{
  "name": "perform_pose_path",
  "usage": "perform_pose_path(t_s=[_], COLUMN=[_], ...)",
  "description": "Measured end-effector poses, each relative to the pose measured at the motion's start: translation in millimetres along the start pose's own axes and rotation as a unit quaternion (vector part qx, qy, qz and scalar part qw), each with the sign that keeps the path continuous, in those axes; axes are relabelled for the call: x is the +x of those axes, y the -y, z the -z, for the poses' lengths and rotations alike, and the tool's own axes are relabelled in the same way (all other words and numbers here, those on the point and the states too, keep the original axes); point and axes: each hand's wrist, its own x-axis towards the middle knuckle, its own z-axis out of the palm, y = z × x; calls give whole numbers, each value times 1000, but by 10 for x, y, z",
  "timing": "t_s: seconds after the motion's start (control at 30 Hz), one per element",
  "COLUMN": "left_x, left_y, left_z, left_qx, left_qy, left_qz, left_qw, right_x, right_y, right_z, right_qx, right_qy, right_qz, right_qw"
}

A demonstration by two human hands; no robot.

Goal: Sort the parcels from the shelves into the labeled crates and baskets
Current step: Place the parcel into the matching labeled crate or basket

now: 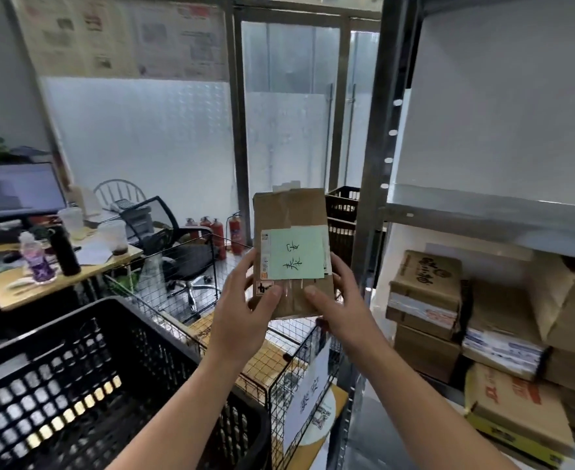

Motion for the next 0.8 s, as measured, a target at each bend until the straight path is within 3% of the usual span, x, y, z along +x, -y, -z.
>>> perform_pose_path(t_s=[0.17, 0.37, 0.53, 0.67, 0.73, 0.8], left_x=[205, 647, 1221, 1572, 1630, 1656], left_y=[389, 961, 1424, 1744, 1816, 1874], left_z=[185, 383, 739, 1024, 1095, 1146], left_qx=[52, 93, 69, 55, 44, 59], left_qy=[-44, -98, -185, -183, -156, -148], left_qz=[31, 98, 178, 250, 278, 290], left_qw=[997, 986, 964, 949, 947, 944], right_x=[504, 1381, 2226, 2752, 2919, 3055], right_y=[-204, -613, -979, -1301, -1469, -1620], right_z=[-286, -572, -666, -835, -944, -1047], right_qx=[2, 37, 27, 15, 21, 50], right_qy=[27, 109, 272, 399, 423, 396], right_qz=[6, -61, -158, -212, -226, -235], right_qw=[1000, 991, 949, 892, 877, 886])
